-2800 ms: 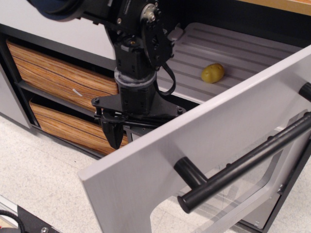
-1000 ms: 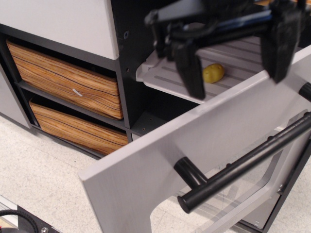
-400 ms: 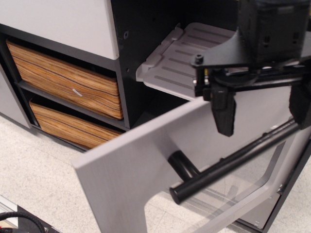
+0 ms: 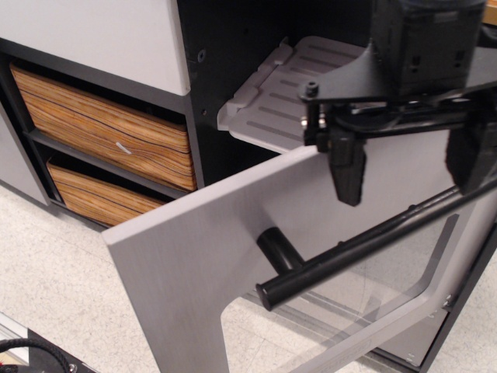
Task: Close oven
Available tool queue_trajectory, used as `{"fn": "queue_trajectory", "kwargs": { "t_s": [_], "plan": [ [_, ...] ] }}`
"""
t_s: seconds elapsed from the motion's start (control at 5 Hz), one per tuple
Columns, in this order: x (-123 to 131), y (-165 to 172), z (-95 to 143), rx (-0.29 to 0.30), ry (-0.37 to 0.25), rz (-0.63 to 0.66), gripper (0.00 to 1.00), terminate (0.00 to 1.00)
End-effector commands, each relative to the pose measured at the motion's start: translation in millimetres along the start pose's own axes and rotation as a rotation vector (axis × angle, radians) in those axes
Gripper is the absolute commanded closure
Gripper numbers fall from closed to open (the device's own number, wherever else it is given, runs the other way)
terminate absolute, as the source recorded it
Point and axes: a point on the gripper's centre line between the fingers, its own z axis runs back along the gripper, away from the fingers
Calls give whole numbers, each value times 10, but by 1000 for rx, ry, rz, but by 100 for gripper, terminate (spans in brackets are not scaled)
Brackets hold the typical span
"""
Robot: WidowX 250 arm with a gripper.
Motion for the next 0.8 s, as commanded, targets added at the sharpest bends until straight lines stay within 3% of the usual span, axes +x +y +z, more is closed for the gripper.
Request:
{"fn": "queue_trajectory", "kwargs": {
  "t_s": [0.0,0.2,0.4,0.6],
  "plan": [
    [281,190,-313,35,-119,-2,0,0],
    [455,292,-220,-10,-128,22,0,0],
    [401,377,-67,-64,-129,-5,0,0],
    [124,424,-96,-62,-87,-114,0,0]
  ]
}}
